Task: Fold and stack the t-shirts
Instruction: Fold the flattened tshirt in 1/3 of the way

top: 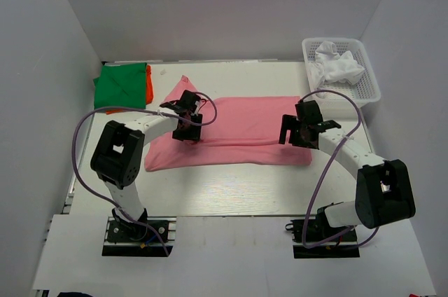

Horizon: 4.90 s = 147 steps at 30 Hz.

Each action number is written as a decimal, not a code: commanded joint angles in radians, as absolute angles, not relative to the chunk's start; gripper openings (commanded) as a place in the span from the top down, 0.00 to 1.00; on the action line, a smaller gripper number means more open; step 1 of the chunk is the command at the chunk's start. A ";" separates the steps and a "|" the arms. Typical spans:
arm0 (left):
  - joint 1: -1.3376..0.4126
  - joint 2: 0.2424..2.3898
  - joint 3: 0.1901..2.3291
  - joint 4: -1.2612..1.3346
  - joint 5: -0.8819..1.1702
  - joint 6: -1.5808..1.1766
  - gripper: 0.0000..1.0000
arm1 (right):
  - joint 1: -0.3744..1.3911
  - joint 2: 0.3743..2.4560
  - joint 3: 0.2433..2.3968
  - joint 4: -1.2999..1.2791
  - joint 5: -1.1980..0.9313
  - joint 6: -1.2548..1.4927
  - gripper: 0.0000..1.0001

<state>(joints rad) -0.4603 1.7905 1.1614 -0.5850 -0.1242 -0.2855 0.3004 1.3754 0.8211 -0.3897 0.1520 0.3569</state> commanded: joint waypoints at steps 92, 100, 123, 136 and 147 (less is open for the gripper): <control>-0.494 1.750 1.083 -0.252 -0.170 -0.488 0.00 | 0.298 1.285 0.790 -0.351 0.126 0.304 0.10; -0.465 1.761 1.072 -0.172 -0.213 -0.497 0.00 | 0.298 1.302 0.795 -0.351 0.118 0.307 0.10; -0.428 1.962 1.333 -0.176 -0.311 -0.384 0.00 | 0.295 1.298 0.805 -0.364 0.173 0.324 0.10; -0.437 1.564 1.133 -0.281 -0.383 -0.498 0.00 | 0.294 1.295 0.741 -0.246 0.089 0.377 0.10; -0.448 1.348 0.666 -0.336 -0.385 -0.756 0.00 | 0.293 1.353 0.624 -0.158 0.137 0.494 0.10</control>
<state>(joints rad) -0.4427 1.4033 0.7231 -0.3103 -0.3798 -0.6651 0.2958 1.3521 0.6525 -0.2058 0.1101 0.4374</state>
